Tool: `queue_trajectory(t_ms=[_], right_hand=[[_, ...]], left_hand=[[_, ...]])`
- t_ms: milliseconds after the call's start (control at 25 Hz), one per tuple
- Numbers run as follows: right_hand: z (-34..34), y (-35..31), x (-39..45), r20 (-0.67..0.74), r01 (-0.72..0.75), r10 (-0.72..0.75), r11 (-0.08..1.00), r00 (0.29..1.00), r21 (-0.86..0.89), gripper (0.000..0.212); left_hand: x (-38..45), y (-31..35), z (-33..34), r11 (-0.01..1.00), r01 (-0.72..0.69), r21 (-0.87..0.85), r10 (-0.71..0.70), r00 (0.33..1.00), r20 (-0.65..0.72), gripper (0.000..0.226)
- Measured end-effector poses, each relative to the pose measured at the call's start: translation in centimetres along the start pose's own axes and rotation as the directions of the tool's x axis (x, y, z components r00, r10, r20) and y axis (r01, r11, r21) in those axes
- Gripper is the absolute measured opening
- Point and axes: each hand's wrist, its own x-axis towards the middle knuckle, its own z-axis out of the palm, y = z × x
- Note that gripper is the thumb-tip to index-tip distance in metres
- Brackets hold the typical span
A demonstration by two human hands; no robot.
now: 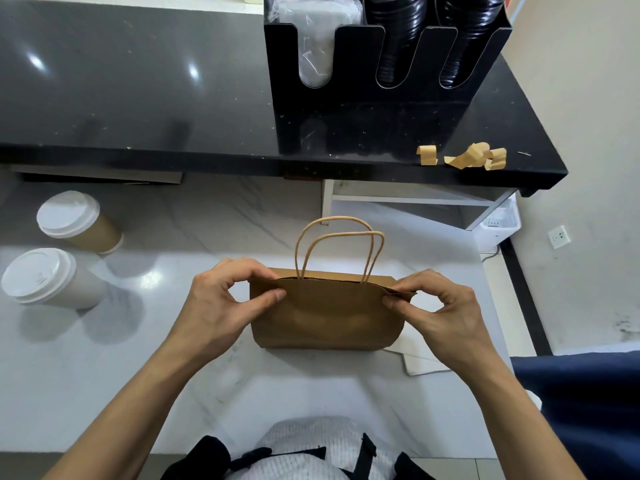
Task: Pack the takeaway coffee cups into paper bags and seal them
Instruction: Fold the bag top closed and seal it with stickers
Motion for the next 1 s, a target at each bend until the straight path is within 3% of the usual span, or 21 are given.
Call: queue_trajectory(t_ms=[240,560,640,720,800,920,1000], right_hand=[[-0.9,-0.6,0.5,0.068,-0.019,0.02,1.0,0.998,-0.007,0.02],[-2.7,-2.9,2.4,0.267,-0.087,0.11,0.992,0.957,-0.094,0.011],[-2.9,-3.6,4.0,0.185,-0.097,0.104,0.994,0.977,-0.05,0.02],[-2.8,-3.8,6.3,-0.023,-0.104,0.105,0.994,0.994,0.015,0.019],[-2.3,-3.9,8.7,-0.2,-0.15,0.152,0.988,0.968,0.025,0.024],[-1.0,-4.2,11.1,-0.298,-0.201,0.193,0.98,0.935,0.002,0.038],[-0.5,-4.6,11.8,-0.35,-0.194,0.177,0.981,0.92,-0.014,0.035]], left_hand=[[0.1,-0.2,-0.5,1.0,-0.002,-0.006,0.003,1.0,0.022,0.013],[0.0,0.0,-0.5,0.999,-0.003,-0.035,0.003,1.0,-0.002,0.013],[-0.1,0.0,-0.5,0.999,-0.006,-0.038,0.006,1.0,0.002,0.014],[-0.1,0.0,-0.5,0.999,-0.009,-0.033,0.009,1.0,0.005,0.015],[-0.2,0.0,-0.6,1.0,-0.009,-0.029,0.009,1.0,0.002,0.015],[-0.3,0.3,-0.6,0.999,-0.005,-0.031,0.005,1.0,-0.002,0.016],[-0.4,0.4,-0.6,0.999,0.006,-0.031,-0.006,1.0,0.003,0.016]])
